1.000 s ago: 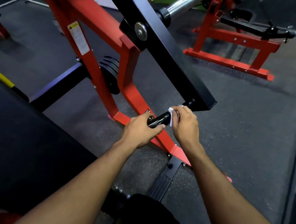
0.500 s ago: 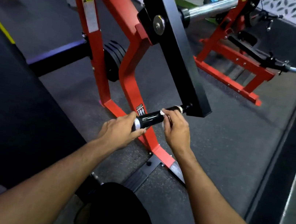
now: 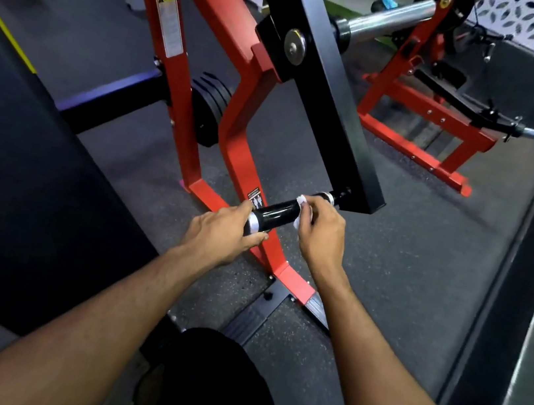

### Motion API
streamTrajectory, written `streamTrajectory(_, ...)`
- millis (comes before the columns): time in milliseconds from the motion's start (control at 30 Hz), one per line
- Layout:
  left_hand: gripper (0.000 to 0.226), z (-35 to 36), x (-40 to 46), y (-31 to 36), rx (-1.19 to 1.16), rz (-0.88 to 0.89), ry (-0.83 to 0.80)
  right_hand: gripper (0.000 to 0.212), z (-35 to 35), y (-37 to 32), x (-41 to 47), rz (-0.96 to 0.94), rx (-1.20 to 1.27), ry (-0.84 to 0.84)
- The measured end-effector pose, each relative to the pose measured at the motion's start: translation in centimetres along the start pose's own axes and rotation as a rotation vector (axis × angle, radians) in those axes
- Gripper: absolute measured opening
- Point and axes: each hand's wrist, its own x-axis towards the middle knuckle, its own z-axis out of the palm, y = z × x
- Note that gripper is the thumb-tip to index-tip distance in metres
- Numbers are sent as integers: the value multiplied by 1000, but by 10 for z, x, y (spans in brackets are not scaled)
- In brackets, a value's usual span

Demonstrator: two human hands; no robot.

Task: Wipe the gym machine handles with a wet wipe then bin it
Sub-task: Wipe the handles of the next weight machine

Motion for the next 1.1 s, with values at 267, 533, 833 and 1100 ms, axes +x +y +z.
streamTrajectory(267,47,-3,-2,1,-14,0,-8,14,-9,-3,-19,-131,16,-95)
streamTrajectory(533,46,-3,-3,1,-23,-3,-3,16,1,-17,-22,-124,21,-127)
streamTrajectory(833,46,-3,0,-1,-43,-21,5,14,9,-36,-14,-101,19,-144)
streamTrajectory(1100,47,-3,1,-3,-45,-16,-5,15,7,-38,-9,-9,24,-125)
